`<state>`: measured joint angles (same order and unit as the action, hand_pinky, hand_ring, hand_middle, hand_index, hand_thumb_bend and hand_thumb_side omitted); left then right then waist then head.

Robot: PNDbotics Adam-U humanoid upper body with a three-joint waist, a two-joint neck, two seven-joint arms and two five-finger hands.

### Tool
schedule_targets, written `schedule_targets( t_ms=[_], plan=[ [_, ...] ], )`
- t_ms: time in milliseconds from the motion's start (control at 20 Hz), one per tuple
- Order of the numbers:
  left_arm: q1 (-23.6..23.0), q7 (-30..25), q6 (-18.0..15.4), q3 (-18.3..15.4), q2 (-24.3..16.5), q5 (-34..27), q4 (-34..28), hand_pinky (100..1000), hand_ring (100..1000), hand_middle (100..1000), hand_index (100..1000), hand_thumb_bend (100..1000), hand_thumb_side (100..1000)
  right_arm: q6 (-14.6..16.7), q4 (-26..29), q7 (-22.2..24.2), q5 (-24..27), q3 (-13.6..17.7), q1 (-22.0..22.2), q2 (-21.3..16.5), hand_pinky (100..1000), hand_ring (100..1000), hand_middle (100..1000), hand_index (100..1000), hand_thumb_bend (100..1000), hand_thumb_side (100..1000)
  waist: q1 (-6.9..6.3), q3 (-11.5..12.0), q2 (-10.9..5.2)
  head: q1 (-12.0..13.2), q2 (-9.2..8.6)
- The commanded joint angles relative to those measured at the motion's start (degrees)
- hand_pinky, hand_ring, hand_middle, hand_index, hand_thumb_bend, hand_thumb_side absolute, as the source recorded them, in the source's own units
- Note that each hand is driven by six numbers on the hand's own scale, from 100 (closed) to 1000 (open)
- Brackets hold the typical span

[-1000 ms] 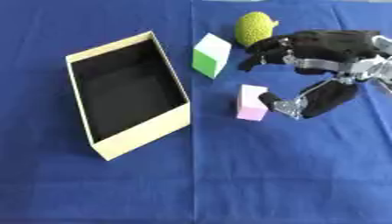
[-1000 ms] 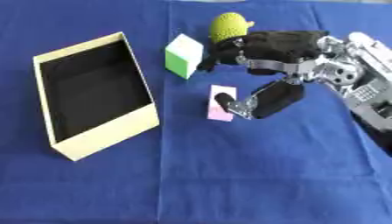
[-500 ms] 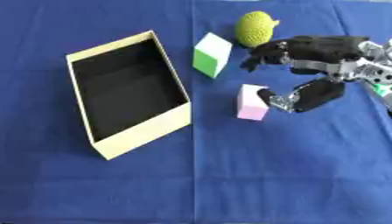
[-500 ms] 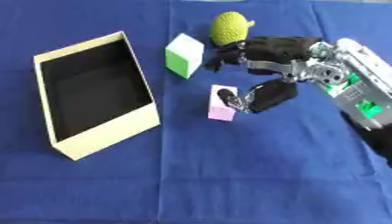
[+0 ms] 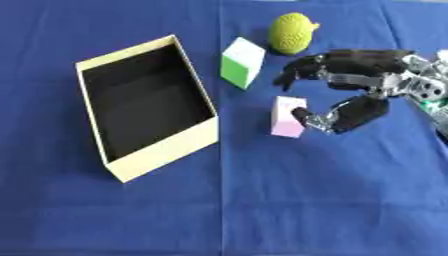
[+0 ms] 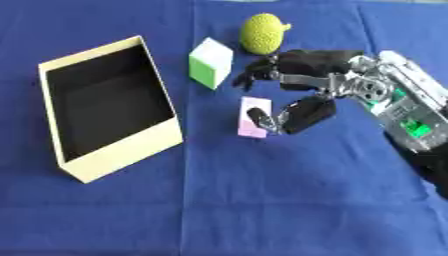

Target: Pick up objects on the table and place them in the box.

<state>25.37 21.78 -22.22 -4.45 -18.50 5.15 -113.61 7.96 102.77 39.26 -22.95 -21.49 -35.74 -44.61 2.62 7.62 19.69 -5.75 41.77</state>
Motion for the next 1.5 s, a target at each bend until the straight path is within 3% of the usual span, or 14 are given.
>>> schedule_targets(
  t_ms=[50, 100, 150, 800, 1300, 1500],
  plan=[
    [0.7, -0.2, -0.1, -0.1, -0.7, -0.1, -1.0, 710, 846, 772, 810, 197, 646, -0.7, 1.2, 1.3, 1.6, 1.5, -0.3, -0.5, 930, 973, 751, 929, 264, 279, -0.11, -0.1, -1.4, 0.1, 0.01],
    [0.7, -0.2, -0.1, -0.1, -0.7, -0.1, -1.0, 710, 846, 772, 810, 197, 646, -0.9, 1.2, 1.4, 1.4, 1.6, -0.2, -0.4, 927, 970, 751, 928, 326, 212, -0.11, -0.1, -1.41, 0.2, 0.02],
    [0.6, -0.2, -0.1, -0.1, -0.7, -0.1, -1.0, 710, 846, 772, 810, 197, 646, -1.2, 1.1, 1.4, 1.0, 1.8, 0.0, -0.4, 927, 970, 752, 930, 338, 200, -0.11, -0.1, -1.41, 0.2, 0.01],
    [0.6, -0.4, 0.0, 0.0, -0.7, -0.2, -1.0, 710, 847, 772, 810, 193, 649, -1.6, -0.1, -2.6, -4.0, 2.6, 1.1, 1.3, 926, 968, 757, 944, 299, 272, -0.25, -0.2, -1.32, 0.1, -0.05],
    [0.6, -0.7, 0.1, 0.0, -0.6, -0.3, -1.0, 710, 847, 773, 810, 191, 652, -4.1, -3.6, -7.0, -9.7, 1.9, 0.5, 3.3, 924, 967, 771, 953, 299, 301, -0.31, -0.1, -1.25, -0.3, -0.1],
    [0.7, -0.7, 0.0, 0.1, -0.6, -0.3, -1.0, 711, 847, 773, 810, 191, 651, -3.5, -5.0, -7.4, -11.7, 1.3, 0.2, 4.4, 929, 974, 782, 961, 271, 333, -0.33, 0.0, -1.26, -0.4, -0.13]
  ],
)
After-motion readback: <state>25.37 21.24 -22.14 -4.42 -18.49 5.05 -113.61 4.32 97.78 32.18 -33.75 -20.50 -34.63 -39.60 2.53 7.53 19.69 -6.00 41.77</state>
